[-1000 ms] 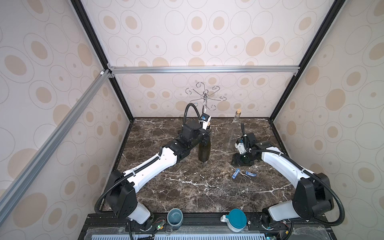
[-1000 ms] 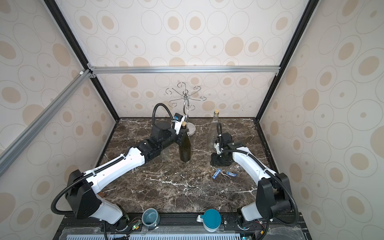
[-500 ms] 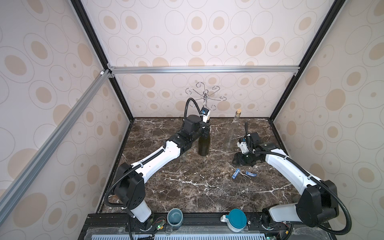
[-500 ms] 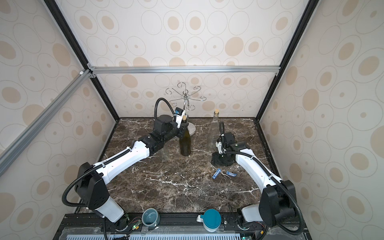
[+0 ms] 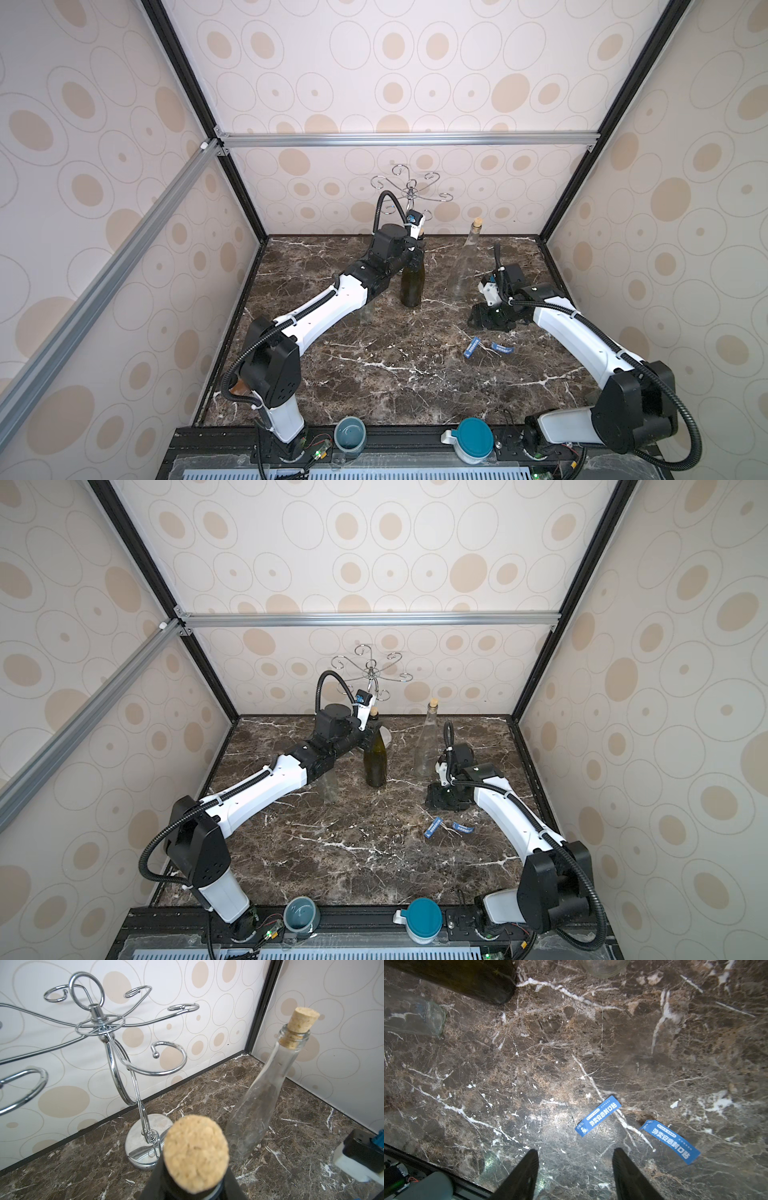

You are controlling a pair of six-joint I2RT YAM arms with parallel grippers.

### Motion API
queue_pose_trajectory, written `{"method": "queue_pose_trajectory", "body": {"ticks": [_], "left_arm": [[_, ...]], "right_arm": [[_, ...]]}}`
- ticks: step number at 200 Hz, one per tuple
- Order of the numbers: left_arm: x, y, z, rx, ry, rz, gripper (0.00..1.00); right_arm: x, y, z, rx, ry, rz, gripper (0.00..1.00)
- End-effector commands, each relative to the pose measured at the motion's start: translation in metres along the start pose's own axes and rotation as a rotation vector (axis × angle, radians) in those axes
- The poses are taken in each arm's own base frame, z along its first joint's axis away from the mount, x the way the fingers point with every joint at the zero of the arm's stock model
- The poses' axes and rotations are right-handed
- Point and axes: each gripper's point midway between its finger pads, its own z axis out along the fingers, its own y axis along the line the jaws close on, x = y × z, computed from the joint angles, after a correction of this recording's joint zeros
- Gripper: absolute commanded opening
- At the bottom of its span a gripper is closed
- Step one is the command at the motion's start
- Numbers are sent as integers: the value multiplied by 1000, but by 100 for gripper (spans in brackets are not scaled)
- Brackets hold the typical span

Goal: Remove the label from the bottle
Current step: Place the bottle at the center of the board.

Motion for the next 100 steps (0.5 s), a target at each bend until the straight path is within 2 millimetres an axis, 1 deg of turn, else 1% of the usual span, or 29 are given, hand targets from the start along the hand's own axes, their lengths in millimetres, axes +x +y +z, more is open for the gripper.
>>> {"method": "queue_pose_trajectory", "body": {"ticks": [1, 21, 44, 75, 100], "left_arm": [[-53, 3, -10, -6, -145, 1, 30], [-54, 4, -11, -6, -145, 1, 45], [-57, 4, -12, -7, -150, 1, 56], [-63, 5, -18, -9, -160, -8, 67], [-68, 6, -26, -15, -160, -6, 73]], "right_arm": [[-1, 2, -7, -11, -2, -5, 60], [-1, 2, -8, -12, -7, -3, 60], [-3, 4, -10, -15, -9, -9, 60], [-5, 4, -15, -14, -25, -14, 60], [-8, 5, -21, -10, -43, -17, 61]]}}
